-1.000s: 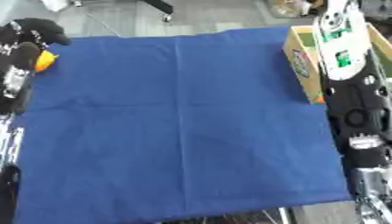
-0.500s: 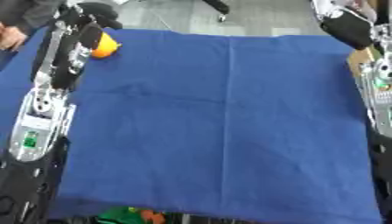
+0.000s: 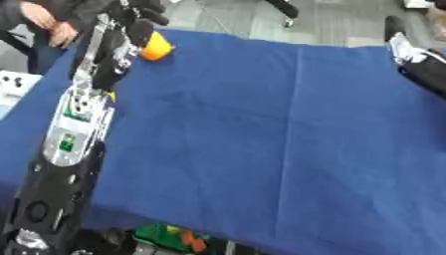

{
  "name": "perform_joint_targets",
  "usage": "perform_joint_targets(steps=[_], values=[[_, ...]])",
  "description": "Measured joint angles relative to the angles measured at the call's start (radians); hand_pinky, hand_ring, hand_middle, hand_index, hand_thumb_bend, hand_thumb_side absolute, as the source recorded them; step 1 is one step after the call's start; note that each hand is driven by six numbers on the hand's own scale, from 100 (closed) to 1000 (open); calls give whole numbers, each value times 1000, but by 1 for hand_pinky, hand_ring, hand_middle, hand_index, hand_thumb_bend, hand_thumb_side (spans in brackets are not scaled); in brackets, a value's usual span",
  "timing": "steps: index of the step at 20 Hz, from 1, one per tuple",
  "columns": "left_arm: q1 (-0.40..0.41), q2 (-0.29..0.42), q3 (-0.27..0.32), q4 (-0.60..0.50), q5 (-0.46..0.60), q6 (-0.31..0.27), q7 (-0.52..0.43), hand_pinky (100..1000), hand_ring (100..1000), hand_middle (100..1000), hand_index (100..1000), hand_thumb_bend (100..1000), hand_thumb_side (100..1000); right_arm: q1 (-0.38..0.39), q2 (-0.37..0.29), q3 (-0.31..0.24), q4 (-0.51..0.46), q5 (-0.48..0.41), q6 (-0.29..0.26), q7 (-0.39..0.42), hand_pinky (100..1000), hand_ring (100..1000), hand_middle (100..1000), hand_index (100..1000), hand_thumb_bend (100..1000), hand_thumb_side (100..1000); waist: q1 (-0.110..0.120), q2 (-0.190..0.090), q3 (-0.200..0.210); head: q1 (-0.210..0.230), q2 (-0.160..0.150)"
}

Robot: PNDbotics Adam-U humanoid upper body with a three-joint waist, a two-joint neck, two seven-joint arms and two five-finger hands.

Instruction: Pick up the objects with one hand, pass them to the other hand, and then place them into the box on the other side of the table.

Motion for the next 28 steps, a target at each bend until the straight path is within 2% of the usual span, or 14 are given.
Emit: perform_joint_targets(steps=[3, 7, 12, 16, 21, 28], values=[[18, 68, 13, 19, -33, -23, 16, 826, 637, 635, 739, 541, 648, 18, -1, 2, 8, -10, -4, 11, 812, 768, 790, 968, 307, 387, 1, 0, 0, 10, 0], [52, 204, 18, 81, -116, -70, 18, 814, 643, 640, 750, 522, 652, 35, -10, 6, 26, -22, -7, 22, 810, 767, 789, 968, 305, 386, 7, 0, 0, 21, 0], [68, 374, 19, 235, -276, -140, 0, 793, 658, 656, 777, 538, 627, 47, -18, 7, 34, -31, -9, 27, 808, 765, 788, 970, 292, 388, 16, 0, 2, 33, 0], [57, 477, 2, 376, -421, -196, 4, 785, 664, 660, 784, 557, 594, 52, -24, 11, 40, -33, -10, 29, 807, 765, 787, 970, 290, 387, 20, 0, 2, 37, 0], [15, 545, -26, 509, -559, -255, -3, 767, 663, 646, 784, 486, 440, 57, -27, 12, 45, -40, -11, 29, 807, 764, 787, 971, 281, 388, 21, 0, 1, 37, 0], [-52, 551, -50, 685, -724, -279, -57, 760, 646, 640, 779, 470, 363, 57, -27, 12, 45, -46, -13, 31, 806, 764, 787, 971, 276, 388, 22, 0, -3, 38, 0]])
